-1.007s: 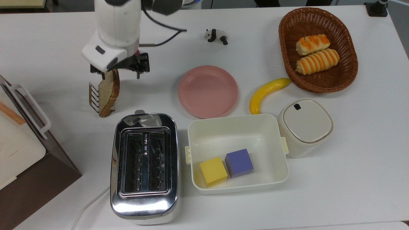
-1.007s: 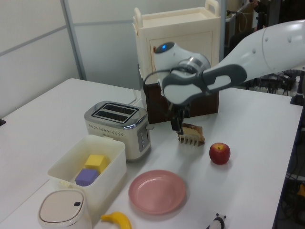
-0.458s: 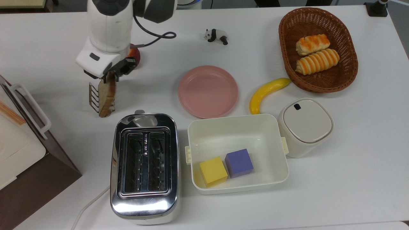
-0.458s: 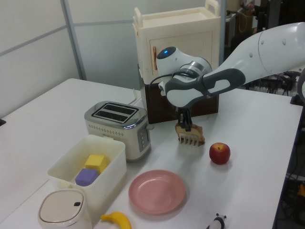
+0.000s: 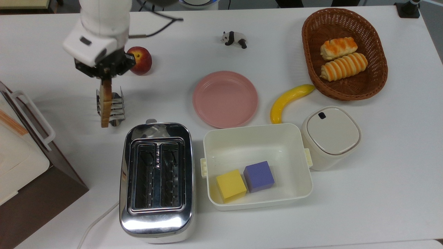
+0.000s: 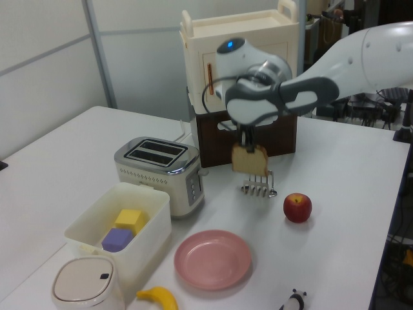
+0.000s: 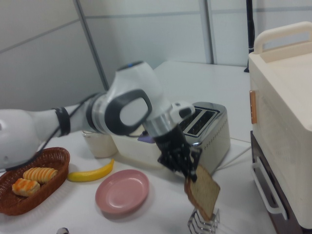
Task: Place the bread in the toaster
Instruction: 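Close the gripper on the bread slice's crust and lift it from the rack, then carry the bread slice over the toaster and lower it into a slot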
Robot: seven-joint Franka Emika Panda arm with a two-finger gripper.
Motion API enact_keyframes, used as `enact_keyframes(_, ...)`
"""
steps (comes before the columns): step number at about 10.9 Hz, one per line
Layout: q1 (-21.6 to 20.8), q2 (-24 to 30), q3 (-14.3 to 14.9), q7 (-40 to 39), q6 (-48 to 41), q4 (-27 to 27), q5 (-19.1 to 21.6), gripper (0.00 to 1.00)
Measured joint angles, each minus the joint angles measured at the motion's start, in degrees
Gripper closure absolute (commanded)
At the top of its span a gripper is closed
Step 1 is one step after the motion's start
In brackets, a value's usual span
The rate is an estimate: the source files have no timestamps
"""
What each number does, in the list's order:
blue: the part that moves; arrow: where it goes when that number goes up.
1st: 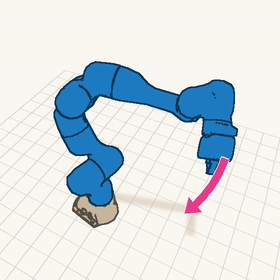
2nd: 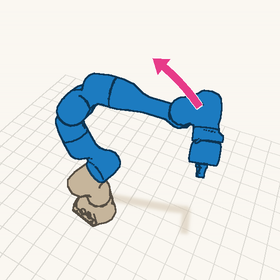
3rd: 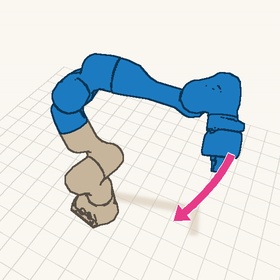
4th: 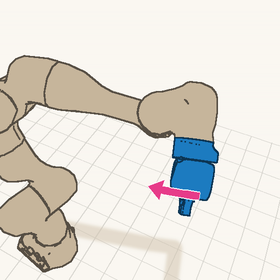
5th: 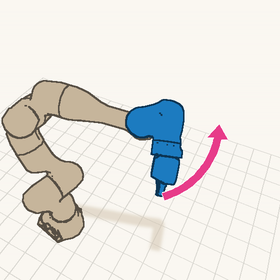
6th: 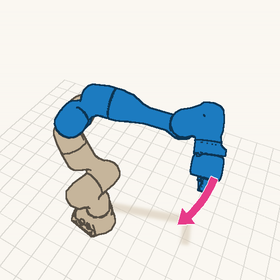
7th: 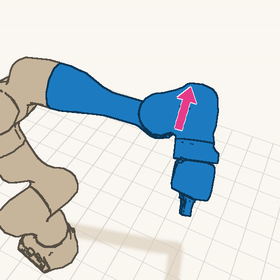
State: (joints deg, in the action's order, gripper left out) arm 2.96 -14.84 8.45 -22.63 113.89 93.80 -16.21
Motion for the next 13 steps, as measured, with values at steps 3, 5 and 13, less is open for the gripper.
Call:
enact_keyframes(3,-0.1,2.5,0.0,0.5,0.0,-6.0,5.0,1.0)
enact_keyframes(5,-0.2,2.8,0.0,5.1,0.4,-9.9,9.8,1.0)
enact_keyframes(13,-5.7,-5.4,-0.4,28.6,25.2,-12.3,17.5,1.0)
